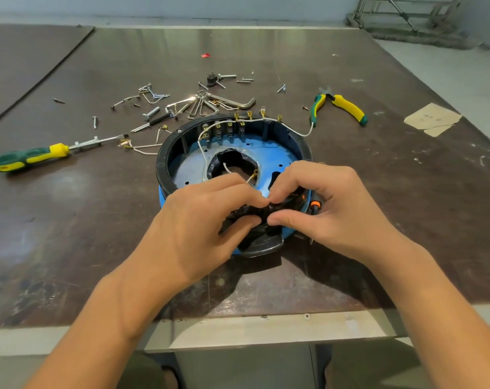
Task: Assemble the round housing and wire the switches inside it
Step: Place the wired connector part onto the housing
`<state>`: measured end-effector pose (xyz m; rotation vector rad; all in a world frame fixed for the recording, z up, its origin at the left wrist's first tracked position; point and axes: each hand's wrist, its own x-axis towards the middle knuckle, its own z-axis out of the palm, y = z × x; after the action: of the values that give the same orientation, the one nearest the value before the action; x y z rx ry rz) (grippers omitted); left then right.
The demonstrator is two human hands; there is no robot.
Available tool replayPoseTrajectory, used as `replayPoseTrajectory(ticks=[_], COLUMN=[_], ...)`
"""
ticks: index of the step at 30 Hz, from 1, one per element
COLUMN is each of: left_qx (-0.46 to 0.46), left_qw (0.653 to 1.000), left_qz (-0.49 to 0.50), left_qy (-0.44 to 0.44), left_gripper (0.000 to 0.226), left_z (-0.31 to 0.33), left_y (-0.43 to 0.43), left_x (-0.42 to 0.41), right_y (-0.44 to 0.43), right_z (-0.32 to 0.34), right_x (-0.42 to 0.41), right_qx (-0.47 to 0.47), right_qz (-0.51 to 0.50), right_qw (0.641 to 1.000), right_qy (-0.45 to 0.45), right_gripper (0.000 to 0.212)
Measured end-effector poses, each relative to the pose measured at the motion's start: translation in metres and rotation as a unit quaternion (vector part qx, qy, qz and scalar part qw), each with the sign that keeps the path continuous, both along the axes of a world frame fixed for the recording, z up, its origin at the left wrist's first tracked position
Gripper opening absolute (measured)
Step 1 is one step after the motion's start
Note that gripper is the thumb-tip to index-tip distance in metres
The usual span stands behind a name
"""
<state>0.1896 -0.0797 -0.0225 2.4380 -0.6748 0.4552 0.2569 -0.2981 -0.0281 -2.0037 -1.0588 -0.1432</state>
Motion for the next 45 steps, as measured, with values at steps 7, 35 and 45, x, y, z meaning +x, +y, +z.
replayPoseTrajectory(ticks=[7, 35, 45], left_qx=[-0.006, 0.14, 0.083], left_qw=[1.0, 0.989, 0.995], left_qz=[-0.005, 0.051, 0.053], left_qy=[0.014, 0.019, -0.002], left_gripper=[0.019, 0.046, 0.039], left_z=[0.002, 0.015, 0.007], left_y=[0.0, 0.039, -0.016], left_x=[0.0, 0.003, -0.003], right_y=[-0.007, -0.033, -0.004], right_z=[-0.001, 0.004, 0.016], right_x=[0.003, 0.014, -0.009], right_qx=[-0.023, -0.066, -0.108], right_qz=[-0.031, -0.159, -0.039], right_qw=[0.997, 0.985, 0.993], right_qy=[-0.059, -0.006, -0.021], right_gripper=[0.025, 0.03, 0.028])
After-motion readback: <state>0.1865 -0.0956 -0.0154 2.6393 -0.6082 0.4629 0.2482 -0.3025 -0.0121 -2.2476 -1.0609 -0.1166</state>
